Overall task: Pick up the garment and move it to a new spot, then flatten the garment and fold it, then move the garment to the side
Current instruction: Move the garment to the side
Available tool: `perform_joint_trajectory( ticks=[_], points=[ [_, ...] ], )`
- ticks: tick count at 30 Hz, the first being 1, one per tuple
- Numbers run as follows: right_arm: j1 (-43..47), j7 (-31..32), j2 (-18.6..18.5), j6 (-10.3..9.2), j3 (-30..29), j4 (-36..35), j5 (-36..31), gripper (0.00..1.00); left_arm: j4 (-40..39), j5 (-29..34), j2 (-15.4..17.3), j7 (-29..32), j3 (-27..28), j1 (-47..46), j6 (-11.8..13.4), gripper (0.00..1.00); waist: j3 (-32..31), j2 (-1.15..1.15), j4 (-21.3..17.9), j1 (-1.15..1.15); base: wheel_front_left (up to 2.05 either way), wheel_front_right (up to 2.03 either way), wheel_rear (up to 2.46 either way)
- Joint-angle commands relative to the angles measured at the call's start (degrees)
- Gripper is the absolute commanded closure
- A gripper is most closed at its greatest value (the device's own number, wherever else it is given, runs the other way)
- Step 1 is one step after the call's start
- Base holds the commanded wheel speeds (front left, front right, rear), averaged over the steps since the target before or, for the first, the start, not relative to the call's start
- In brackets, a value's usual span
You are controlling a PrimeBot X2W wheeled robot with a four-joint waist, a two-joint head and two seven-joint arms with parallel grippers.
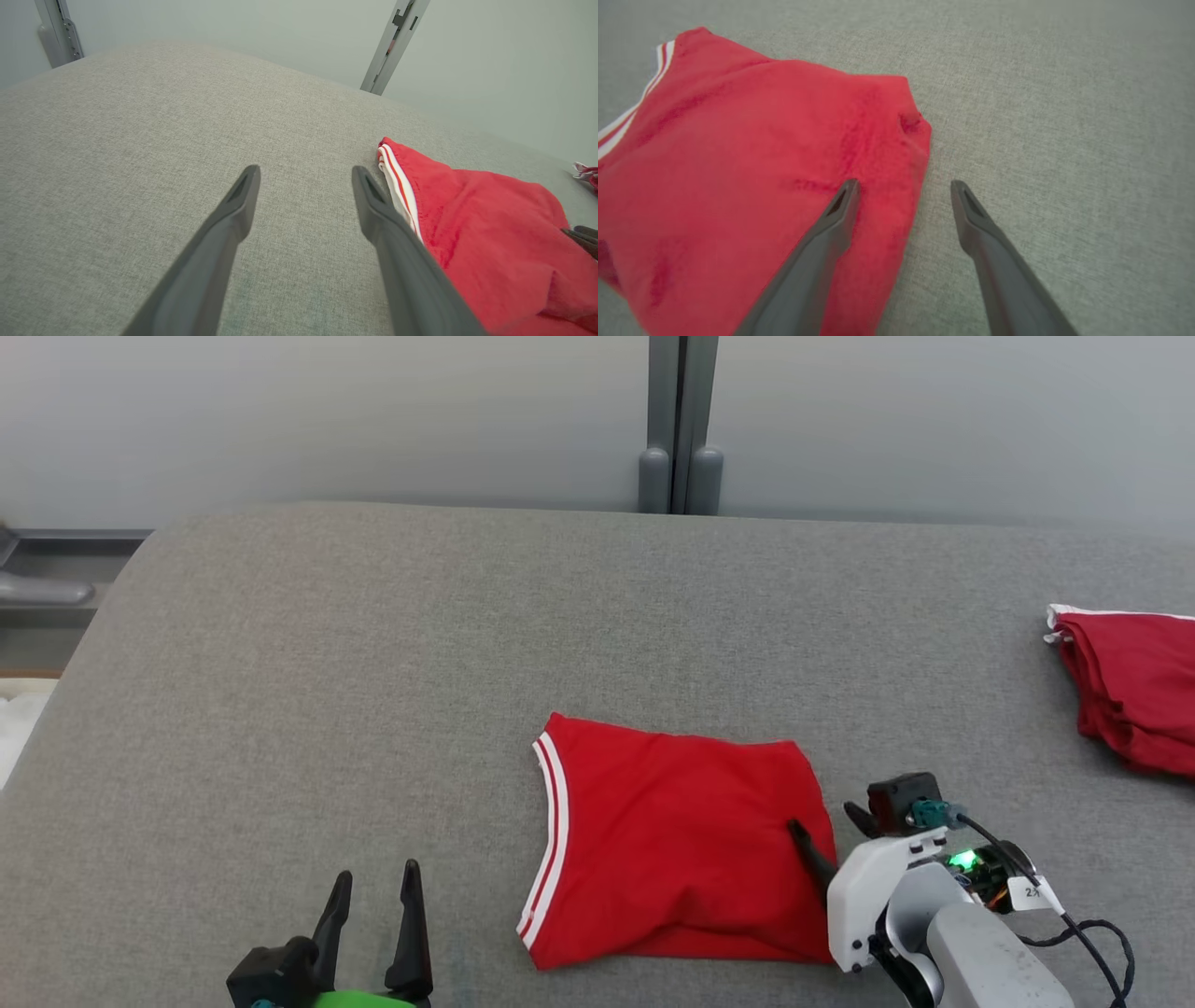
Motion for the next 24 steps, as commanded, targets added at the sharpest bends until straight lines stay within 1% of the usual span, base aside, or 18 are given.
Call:
perform_joint_trajectory(
  ticks=[1, 7, 8, 9, 10, 11, 12, 17, 21, 24],
  points=[
    [-0.68, 1.06, -0.23, -0.06, 0.51, 1.0, 0.7, 0.0, -0.12, -0.39, 0.09, -0.16, 0.14, -0.89, 0.33, 0.0, 1.19, 0.0, 0.98, 0.0, 0.0, 0.0, 0.0],
    [-0.75, 4.9, -0.18, -0.04, 3.78, 3.59, 3.78, 0.0, -0.56, -0.52, 0.09, -0.16, 0.2, -1.36, 0.67, 0.0, 2.18, 0.0, 0.97, 0.0, 0.0, 0.0, 0.0],
    [-0.87, 5.19, -0.1, -0.03, 4.28, 3.74, 4.11, 0.19, -0.6, -0.55, 0.09, -0.16, 0.21, -1.44, 0.72, 0.0, 2.31, 0.0, 0.86, 0.0, 0.0, 0.0, 0.0],
    [-1.07, 5.39, -0.06, -0.03, 4.8, 3.8, 4.37, 0.59, -0.63, -0.59, 0.09, -0.16, 0.23, -1.54, 0.75, 0.0, 2.47, 0.0, 0.71, 0.0, 0.0, 0.0, 0.0],
    [-1.29, 5.49, -0.03, -0.03, 5.23, 3.76, 4.66, 0.69, -0.65, -0.61, 0.09, -0.16, 0.21, -1.64, 0.7, 0.0, 2.6, 0.0, 0.56, 0.0, 0.0, 0.0, 0.0],
    [-1.7, 5.52, -0.06, -0.03, 5.74, 3.66, 4.8, 0.95, -0.67, -0.6, 0.09, -0.16, 0.14, -1.8, 0.69, 0.0, 2.81, 0.0, 0.32, 0.0, 0.0, 0.0, 0.0],
    [-2.17, 5.46, -0.06, -0.03, 6.23, 3.42, 5.0, 1.0, -0.75, -0.65, 0.09, -0.16, 0.16, -1.9, 0.74, 0.0, 2.98, 0.0, 0.07, 0.0, 0.0, 0.0, 0.0],
    [-5.51, 3.83, -0.32, -0.08, 5.75, 2.04, 4.16, 1.0, -1.09, -0.57, 0.09, -0.16, 0.23, -2.72, 0.77, 0.0, 4.08, 0.0, -2.11, 0.0, 0.0, 0.0, 0.0],
    [-7.95, 3.63, -0.74, -0.08, 3.82, 1.54, 1.47, 1.0, -1.88, -0.1, 0.09, -0.16, 0.6, -4.01, 0.55, 0.0, 5.49, 0.0, -5.32, 0.0, 0.0, 0.0, 0.0],
    [-9.81, 3.91, -2.14, -0.08, 1.81, 0.55, -0.27, 1.0, -2.59, 0.49, 0.09, -0.16, 0.47, -5.33, 0.34, 0.0, 6.8, 0.0, -8.25, 0.0, 0.0, 0.0, 0.0]
  ],
)
